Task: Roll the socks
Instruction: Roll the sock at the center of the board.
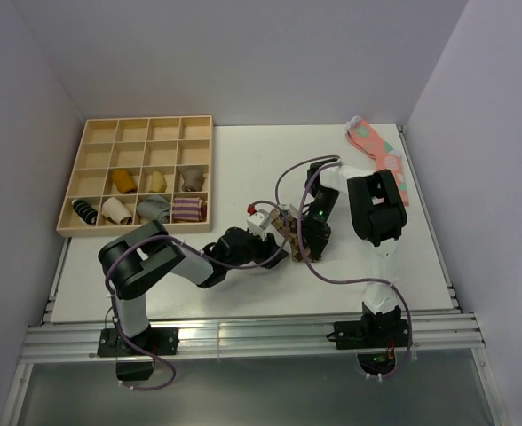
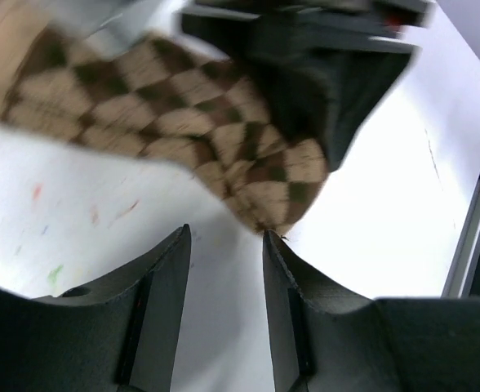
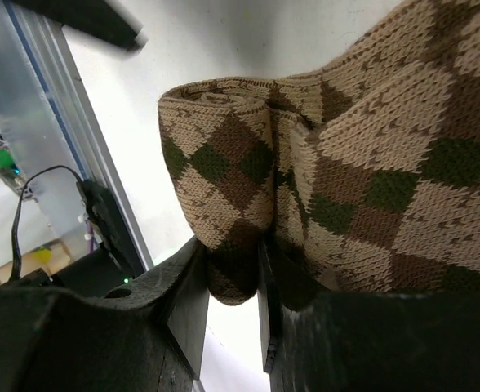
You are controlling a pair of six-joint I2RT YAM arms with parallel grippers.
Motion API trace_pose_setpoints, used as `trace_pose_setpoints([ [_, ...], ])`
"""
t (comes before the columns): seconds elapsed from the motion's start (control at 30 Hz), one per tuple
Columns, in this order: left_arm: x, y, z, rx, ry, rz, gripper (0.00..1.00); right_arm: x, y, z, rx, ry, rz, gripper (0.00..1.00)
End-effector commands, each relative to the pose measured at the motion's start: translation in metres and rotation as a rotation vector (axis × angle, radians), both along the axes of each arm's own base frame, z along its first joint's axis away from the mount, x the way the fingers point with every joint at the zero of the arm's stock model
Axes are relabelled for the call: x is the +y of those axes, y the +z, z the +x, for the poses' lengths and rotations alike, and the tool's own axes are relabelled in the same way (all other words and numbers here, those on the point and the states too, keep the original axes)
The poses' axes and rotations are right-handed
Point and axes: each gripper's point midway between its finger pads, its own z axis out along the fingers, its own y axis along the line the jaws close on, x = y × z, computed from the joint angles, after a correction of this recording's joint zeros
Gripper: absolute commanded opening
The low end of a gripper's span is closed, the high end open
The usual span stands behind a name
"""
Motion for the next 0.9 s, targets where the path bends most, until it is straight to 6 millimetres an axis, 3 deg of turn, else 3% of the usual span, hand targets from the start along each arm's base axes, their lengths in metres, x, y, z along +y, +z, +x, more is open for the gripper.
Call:
trace_pose_setpoints([
  [0.0,-0.027,0.057,0.007,-0.241,-0.083,-0.071,0.46,-0.014,-0.01,0.004,0.011,0.025,-0.069,0.16],
  [0.3,-0.057,0.052,-0.006,-0.336,-0.254,-0.034,0.46,-0.016,-0.01,0.003,0.033,0.022,-0.088,0.17],
  [0.5,-0.069,0.036,-0.01,-0.375,-0.347,-0.01,0.44,-0.016,-0.011,0.002,0.049,0.022,-0.088,0.17],
  [0.87,-0.075,0.008,-0.015,-0.313,-0.444,0.026,0.43,-0.017,-0.009,0.003,0.05,0.02,-0.096,0.17],
])
